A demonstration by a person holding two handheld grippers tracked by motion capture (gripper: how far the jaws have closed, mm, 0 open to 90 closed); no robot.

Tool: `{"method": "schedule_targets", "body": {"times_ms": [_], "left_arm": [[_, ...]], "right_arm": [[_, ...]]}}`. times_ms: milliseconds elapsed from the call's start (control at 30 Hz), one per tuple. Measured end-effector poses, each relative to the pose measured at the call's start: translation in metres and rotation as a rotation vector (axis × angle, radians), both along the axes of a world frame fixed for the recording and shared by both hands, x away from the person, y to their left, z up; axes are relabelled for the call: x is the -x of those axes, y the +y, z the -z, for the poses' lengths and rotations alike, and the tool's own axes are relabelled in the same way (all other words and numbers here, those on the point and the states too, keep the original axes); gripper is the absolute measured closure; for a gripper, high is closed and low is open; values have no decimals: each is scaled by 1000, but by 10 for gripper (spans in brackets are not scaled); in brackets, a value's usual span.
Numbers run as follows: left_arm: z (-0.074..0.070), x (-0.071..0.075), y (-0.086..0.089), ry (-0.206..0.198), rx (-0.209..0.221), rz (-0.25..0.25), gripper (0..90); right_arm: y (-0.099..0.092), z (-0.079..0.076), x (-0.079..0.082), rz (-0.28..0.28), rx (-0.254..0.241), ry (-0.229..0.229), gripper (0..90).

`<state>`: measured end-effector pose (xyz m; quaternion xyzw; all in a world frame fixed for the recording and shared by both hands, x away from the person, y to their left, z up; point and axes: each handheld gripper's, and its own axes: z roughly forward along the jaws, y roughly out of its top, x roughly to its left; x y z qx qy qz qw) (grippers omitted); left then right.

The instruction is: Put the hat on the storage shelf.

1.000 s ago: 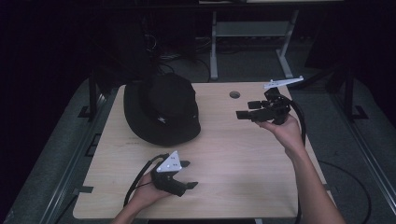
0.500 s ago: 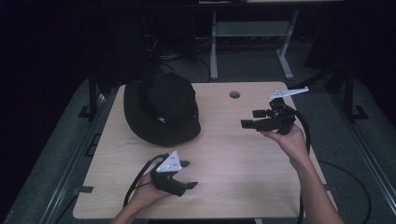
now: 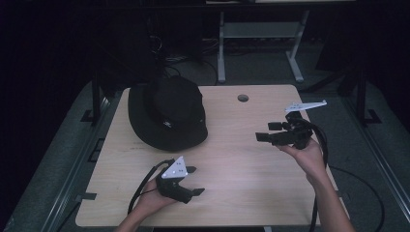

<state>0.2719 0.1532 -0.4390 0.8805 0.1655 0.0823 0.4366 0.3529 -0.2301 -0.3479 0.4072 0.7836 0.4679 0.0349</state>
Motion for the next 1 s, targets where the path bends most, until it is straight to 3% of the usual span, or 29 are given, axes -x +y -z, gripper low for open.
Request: {"method": "schedule_targets", "body": {"times_ms": [700, 1000], "left_arm": [[1, 1, -2, 0, -12, 2, 235], [1, 1, -1, 5, -6, 4, 235]], "right_arm": [[-19, 35, 32, 38, -9, 42, 186], [-30, 47, 53, 68, -44, 38, 185]]}}
